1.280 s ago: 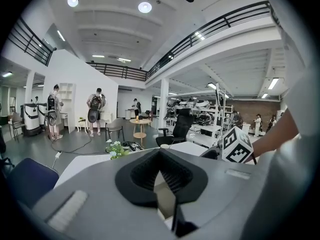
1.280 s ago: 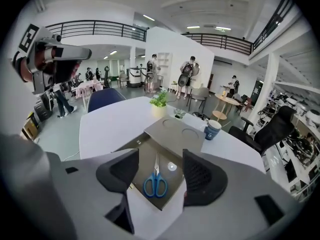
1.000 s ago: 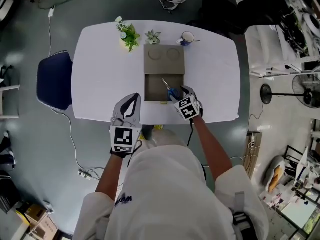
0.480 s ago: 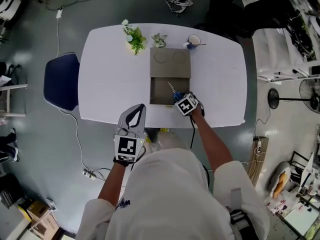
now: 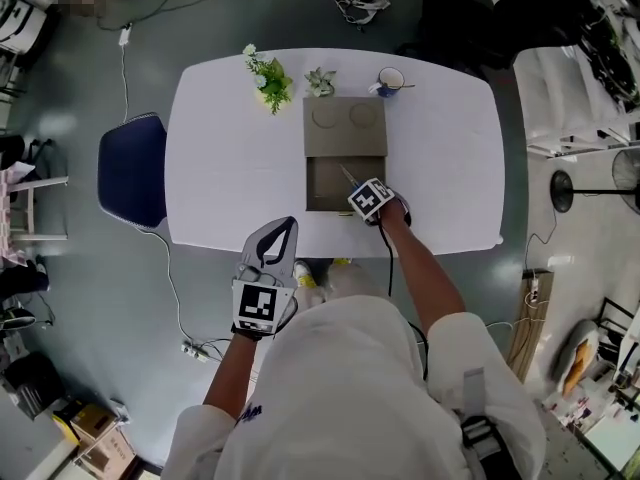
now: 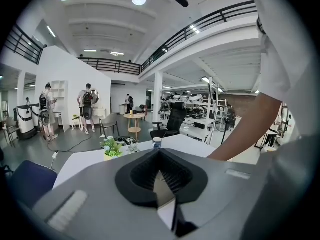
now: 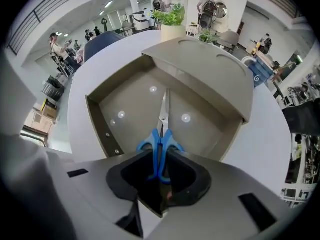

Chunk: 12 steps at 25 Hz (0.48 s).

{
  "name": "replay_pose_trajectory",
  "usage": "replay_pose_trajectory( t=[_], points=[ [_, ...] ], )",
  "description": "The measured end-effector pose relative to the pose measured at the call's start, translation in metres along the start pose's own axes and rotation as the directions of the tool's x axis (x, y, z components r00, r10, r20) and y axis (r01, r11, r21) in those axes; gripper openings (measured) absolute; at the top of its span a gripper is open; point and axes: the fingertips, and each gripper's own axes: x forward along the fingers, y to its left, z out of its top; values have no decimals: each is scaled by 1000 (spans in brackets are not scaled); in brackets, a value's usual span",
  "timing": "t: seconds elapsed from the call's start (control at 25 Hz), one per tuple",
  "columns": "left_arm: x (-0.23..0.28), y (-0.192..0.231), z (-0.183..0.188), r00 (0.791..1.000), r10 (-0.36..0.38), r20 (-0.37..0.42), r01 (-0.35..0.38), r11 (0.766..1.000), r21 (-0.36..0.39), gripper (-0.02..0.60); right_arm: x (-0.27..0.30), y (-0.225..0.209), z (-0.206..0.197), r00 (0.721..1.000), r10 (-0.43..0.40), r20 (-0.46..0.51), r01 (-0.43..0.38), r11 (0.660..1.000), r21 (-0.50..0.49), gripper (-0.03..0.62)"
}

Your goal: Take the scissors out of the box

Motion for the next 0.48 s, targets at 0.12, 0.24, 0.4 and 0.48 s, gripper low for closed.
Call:
replay_pose_trajectory(
  t=[0.12,0.24,0.4,0.48],
  points=[
    [-1,0,1,1000,9,-5,-9,1000,11,2,-1,2,-2,999,-34,21,35,999,-24,87],
    [-2,8,1,1000,29,-8,-29,1000,4,2,-1,3,-1,999,-44,29,44,999,-16,86],
    [-4,13,0,999,50,-5,-50,999,-7,2,1,3,-2,999,-31,26,31,999,-10,86],
    [-6,14,-2,998,56,-10,-56,998,-10,2,0,2,-1,999,-31,32,31,1000,2,86]
  ],
)
